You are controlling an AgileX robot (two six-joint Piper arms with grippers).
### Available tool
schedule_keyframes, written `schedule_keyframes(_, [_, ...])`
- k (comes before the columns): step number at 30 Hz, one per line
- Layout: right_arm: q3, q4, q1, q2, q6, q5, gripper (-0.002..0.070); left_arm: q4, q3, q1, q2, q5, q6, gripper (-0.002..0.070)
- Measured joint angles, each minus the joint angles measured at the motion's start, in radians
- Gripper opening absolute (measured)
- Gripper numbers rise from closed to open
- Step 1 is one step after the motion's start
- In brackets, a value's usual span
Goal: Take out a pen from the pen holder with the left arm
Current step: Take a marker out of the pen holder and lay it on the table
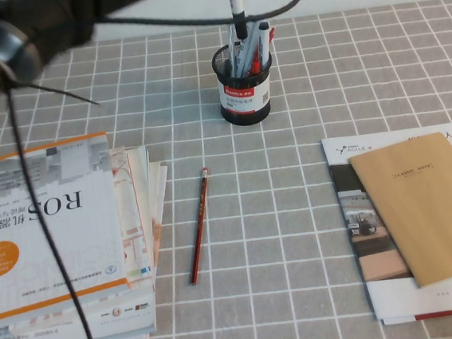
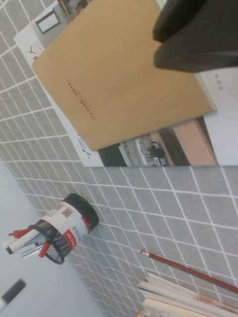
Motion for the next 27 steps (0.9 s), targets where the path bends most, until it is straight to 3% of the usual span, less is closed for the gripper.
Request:
schedule_keyframes(4, [0.000, 0.000, 0.000, 0.000, 0.000, 0.000, -0.0013, 0.273, -0.002, -0.002, -0.075, 0.108, -0.229, 0.0116])
schedule_keyframes(6, [0.000, 0.000, 0.000, 0.000, 0.000, 0.000, -0.0013, 0.556, -0.004, -0.002, -0.156, 0.264, -0.530, 0.0116])
schedule_keyframes(9, [0.000, 0.000, 0.000, 0.000, 0.000, 0.000, -0.0013, 0.807, -0.007, -0.002, -0.197, 0.497, -0.812, 0.0116])
schedule_keyframes(13, [0.000, 0.000, 0.000, 0.000, 0.000, 0.000, -0.0013, 1.004, -0.009, -0.002, -0.171, 0.764, -0.963, 0.0116])
schedule_keyframes(17, [0.000, 0.000, 0.000, 0.000, 0.000, 0.000, -0.0013, 1.086, 0.016, -0.002, -0.123, 0.813, -1.059, 0.0116])
schedule_keyframes(27, [0.000, 0.000, 0.000, 0.000, 0.000, 0.000, -0.0013, 1.059, 0.017, -0.002, 0.006, 0.816, -1.156, 0.0116])
